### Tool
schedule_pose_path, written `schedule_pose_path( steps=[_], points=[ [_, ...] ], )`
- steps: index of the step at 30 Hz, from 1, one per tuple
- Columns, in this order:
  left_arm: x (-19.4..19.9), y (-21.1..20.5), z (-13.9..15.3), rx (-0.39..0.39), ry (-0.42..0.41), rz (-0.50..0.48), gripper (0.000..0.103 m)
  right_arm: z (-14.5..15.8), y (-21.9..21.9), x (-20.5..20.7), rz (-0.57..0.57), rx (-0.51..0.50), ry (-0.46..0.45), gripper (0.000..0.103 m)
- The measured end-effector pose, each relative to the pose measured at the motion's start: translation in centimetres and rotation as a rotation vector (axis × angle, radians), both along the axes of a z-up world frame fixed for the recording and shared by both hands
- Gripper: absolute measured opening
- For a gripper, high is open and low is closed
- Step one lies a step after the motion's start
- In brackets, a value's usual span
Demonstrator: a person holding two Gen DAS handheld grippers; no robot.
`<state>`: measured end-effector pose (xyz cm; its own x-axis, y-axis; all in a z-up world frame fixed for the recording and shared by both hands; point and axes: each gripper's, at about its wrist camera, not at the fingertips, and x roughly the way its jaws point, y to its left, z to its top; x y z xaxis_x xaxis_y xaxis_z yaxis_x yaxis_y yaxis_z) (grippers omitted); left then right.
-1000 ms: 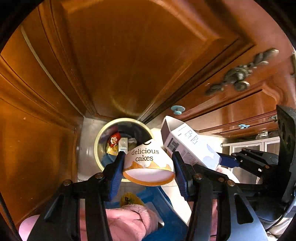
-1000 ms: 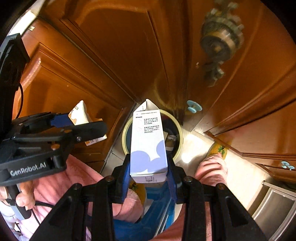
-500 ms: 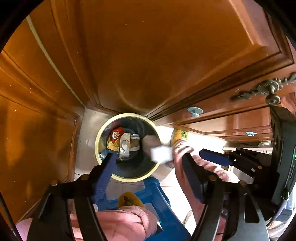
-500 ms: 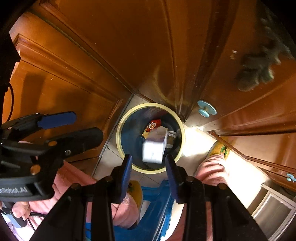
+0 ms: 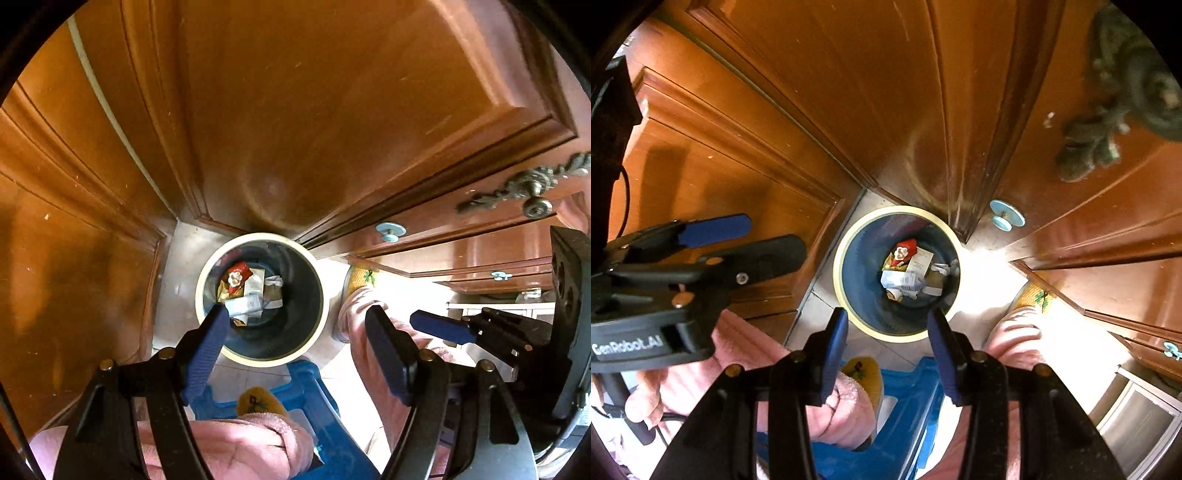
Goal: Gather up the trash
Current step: 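Raise both grippers back up to the counter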
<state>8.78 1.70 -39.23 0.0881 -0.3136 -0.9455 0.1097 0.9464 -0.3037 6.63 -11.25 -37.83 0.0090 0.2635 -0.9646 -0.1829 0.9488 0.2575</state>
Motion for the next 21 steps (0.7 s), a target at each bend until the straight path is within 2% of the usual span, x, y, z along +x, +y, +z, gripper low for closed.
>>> schedule_pose_path(
  steps=[6, 14, 21],
  points=[
    [-0.3, -0.4, 3.6, -0.018, -0.058, -0.025, 0.074, 3.4, -0.9, -0.8, -0.026, 0.038, -0.052, 0.045],
    [-1.8, 0.3, 10.5, -0.063, -0.185, -0.011, 0.075, 8.9, -1.9, -2.2, -0.043, 0.090, -0.139, 0.045],
    [-3.8, 0.5, 17.0, -0.114, -0.305, 0.002, 0.082, 15.5, -1.6, -3.7, 0.005, 0.079, -0.283, 0.045]
  ],
)
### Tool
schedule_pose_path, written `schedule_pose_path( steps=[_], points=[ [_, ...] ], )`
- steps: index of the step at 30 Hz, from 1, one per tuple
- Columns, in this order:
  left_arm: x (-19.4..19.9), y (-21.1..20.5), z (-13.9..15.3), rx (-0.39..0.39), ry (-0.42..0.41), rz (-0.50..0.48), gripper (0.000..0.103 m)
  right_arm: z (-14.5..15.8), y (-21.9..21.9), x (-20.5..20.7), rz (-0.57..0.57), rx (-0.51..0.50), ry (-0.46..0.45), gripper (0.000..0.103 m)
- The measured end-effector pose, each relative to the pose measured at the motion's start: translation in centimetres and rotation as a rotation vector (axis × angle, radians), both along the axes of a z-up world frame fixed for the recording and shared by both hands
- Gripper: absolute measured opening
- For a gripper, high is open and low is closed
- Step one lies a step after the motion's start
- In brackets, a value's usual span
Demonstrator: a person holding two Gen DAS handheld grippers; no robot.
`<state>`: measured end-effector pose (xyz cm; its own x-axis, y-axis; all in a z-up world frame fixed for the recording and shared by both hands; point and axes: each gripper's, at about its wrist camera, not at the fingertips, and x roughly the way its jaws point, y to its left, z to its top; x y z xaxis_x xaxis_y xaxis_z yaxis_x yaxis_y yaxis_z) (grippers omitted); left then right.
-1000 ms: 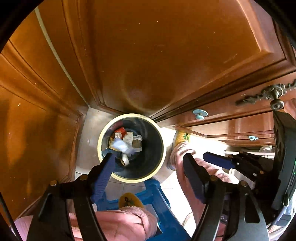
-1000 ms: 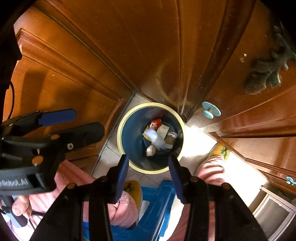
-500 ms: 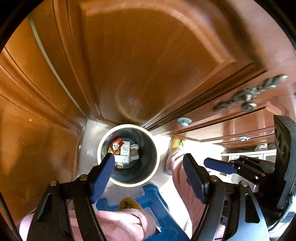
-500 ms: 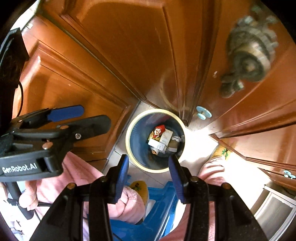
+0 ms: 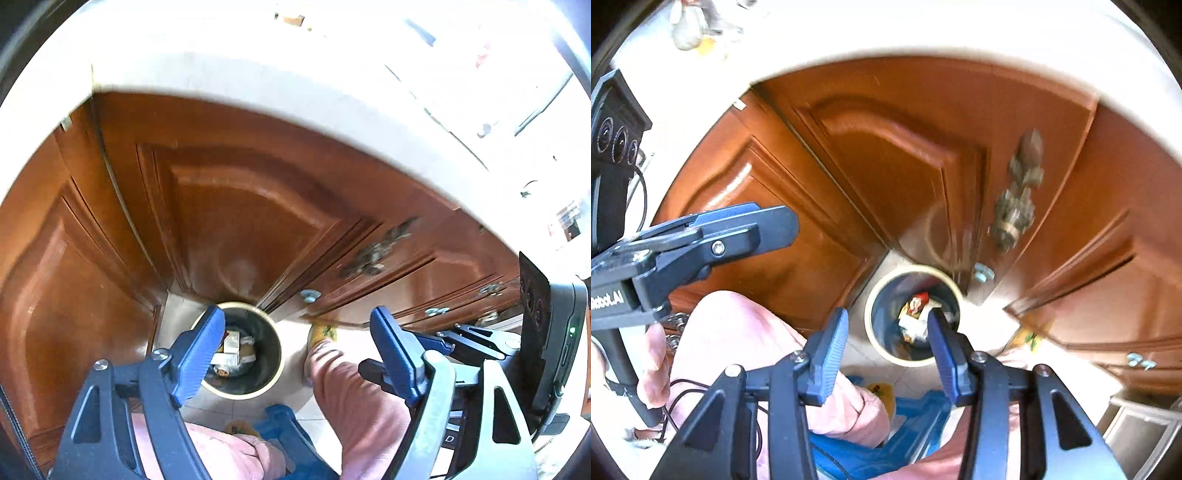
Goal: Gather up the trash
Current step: 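Raise both grippers back up to the counter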
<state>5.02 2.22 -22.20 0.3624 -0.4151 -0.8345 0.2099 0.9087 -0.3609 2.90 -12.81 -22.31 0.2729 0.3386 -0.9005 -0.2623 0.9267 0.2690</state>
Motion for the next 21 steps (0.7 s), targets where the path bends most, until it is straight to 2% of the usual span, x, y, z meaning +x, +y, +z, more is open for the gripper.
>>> schedule_pose_path(
  steps=[10, 15, 20, 21],
  points=[
    [-0.7, -1.2, 10.7, 0.070, -0.188, -0.074, 0.085, 10.0, -0.9, -0.7, -0.001, 0.006, -0.178, 0.045],
    [0.4, -1.4, 15.7, 0.086, -0.276, -0.080, 0.085, 14.8, -2.0, 1.5, -0.015, -0.013, -0.246, 0.045],
    [3.1, -1.0, 19.3, 0.075, -0.304, -0.060, 0.085, 19.7, -3.7, 3.9, -0.044, -0.042, -0.323, 0.046],
    [3.7, -1.0, 19.8, 0.073, -0.308, -0.060, 0.085, 20.5, -4.0, 4.6, -0.052, -0.051, -0.337, 0.048]
  ],
)
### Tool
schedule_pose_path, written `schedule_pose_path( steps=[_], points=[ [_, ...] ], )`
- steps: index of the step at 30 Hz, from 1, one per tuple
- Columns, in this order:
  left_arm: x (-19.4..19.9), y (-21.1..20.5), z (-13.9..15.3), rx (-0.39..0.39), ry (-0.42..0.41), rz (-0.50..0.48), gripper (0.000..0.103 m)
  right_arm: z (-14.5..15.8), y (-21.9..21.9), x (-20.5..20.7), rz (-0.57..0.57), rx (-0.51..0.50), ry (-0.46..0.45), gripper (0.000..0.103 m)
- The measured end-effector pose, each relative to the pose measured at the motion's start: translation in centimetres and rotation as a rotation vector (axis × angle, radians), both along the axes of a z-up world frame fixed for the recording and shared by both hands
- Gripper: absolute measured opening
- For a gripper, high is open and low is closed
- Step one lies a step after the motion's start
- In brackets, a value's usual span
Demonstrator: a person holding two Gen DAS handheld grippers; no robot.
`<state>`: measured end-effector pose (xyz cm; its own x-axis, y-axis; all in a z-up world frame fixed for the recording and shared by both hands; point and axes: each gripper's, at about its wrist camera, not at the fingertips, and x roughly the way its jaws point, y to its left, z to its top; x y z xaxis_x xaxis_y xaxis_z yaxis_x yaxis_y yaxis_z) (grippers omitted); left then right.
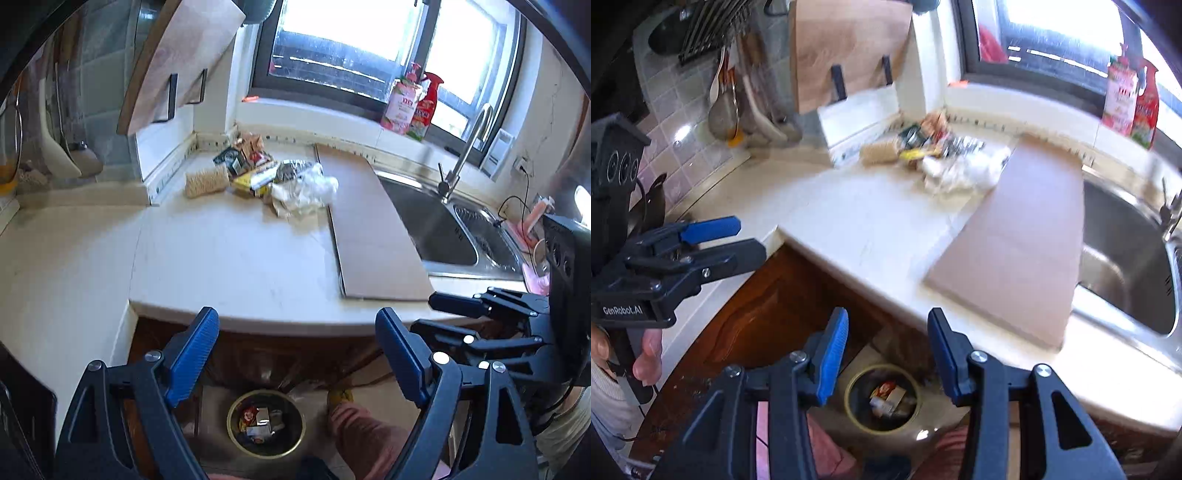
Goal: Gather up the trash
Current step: 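Raise both grippers back up to the counter, then grasp the white tissue with the left gripper while the right gripper grasps the clear plastic bag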
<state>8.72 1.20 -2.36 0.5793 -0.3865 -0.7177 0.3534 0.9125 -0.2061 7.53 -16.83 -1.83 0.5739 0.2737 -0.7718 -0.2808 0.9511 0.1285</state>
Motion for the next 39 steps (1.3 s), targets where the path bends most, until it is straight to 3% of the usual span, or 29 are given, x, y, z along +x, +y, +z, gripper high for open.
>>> schedule_pose_path(
  steps=[2, 5, 13, 22, 32, 33, 34, 35, 39],
  points=[
    [1.4, -0.2, 1.3, 0.001, -0.015, -0.007, 0.085, 0.7, -0.8, 1.3, -0.017, -0.006, -0.018, 0.055],
    [4.0, -0.7, 2.1, 0.026, -0.014, -0.013, 0.085, 1.4, -1.6, 4.1, -0.036, 0.006, -0.023, 0.056],
    [11.9, -3.6, -0.1, 0.031, 0.101, -0.071, 0.085, 1.4, -5.7, 13.1, -0.138, 0.108, 0.032, 0.056],
    [20.4, -7.4, -3.2, 0.051, 0.142, -0.074, 0.085, -3.0, -7.6, 22.2, -0.206, 0.145, 0.117, 0.056],
    [25.7, -9.5, -6.3, 0.021, 0.203, -0.046, 0.085, -8.4, -8.0, 27.4, -0.195, 0.201, 0.206, 0.056],
    [26.0, -9.7, -6.4, 0.028, 0.201, -0.045, 0.085, -8.8, -8.0, 27.5, -0.187, 0.225, 0.208, 0.052],
    [26.2, -9.8, -6.6, 0.035, 0.196, -0.042, 0.085, -9.0, -8.0, 27.6, -0.175, 0.241, 0.211, 0.039],
    [26.4, -9.9, -6.7, 0.040, 0.193, -0.038, 0.085, -9.2, -7.9, 27.7, -0.160, 0.258, 0.222, 0.032],
    [27.5, -10.0, -7.3, 0.033, 0.201, -0.010, 0.085, -8.7, -8.5, 27.4, -0.160, 0.314, 0.195, 0.030]
  ],
)
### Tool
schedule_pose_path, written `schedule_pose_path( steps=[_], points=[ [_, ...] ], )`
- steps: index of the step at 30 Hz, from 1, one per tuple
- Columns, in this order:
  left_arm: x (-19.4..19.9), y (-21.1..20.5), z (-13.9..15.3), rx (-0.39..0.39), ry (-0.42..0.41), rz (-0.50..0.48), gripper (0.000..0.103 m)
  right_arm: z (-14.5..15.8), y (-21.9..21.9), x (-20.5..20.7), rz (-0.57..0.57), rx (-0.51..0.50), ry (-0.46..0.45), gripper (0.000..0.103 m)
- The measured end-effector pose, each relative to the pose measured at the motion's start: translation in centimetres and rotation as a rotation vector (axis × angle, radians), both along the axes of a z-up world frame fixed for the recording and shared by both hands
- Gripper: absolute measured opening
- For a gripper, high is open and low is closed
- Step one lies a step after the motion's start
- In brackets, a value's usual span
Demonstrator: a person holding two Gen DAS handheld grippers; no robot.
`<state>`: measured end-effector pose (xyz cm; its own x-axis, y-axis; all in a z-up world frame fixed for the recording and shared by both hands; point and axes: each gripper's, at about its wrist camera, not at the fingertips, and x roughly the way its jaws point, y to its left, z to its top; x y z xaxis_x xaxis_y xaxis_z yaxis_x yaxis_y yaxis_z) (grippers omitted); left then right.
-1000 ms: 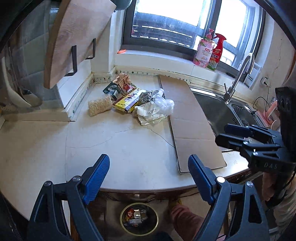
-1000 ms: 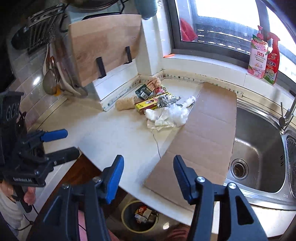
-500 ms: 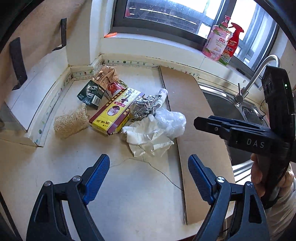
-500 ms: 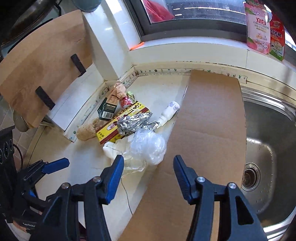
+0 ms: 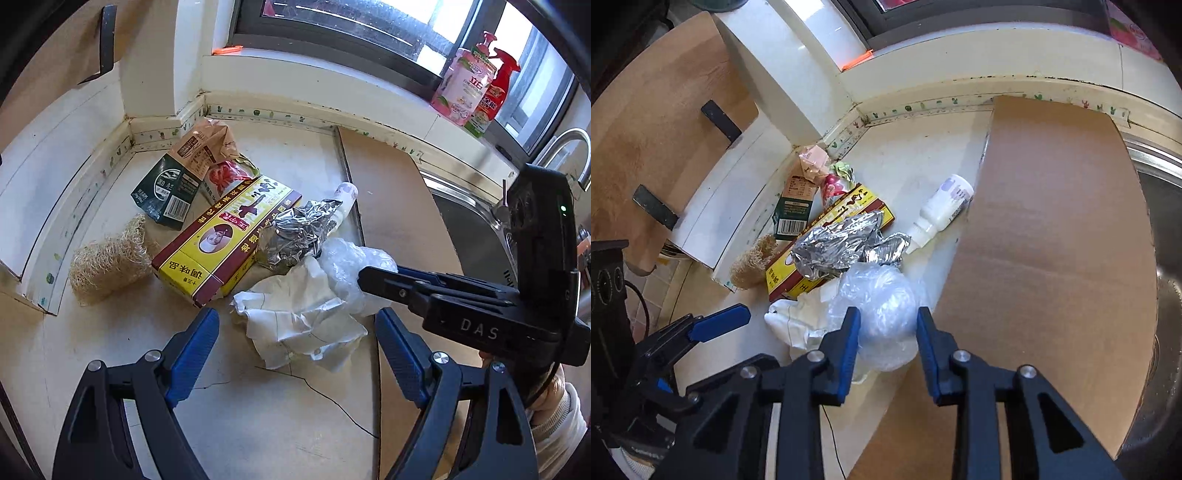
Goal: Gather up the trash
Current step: 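Grasp the white tissue with the left gripper while the right gripper grasps the clear plastic bag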
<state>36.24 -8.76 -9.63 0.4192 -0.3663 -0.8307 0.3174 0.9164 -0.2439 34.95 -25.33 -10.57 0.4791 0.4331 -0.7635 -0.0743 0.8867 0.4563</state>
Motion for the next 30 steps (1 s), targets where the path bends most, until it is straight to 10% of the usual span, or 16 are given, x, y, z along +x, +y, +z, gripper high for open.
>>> schedule_pose_path(
  steps=[30],
  points=[
    [3.5, -3.5, -5.7, 0.114, 0.057, 0.052, 0.077, -0.2, -3.2, -1.8, -0.044, 0.058, -0.027, 0.030]
  ],
)
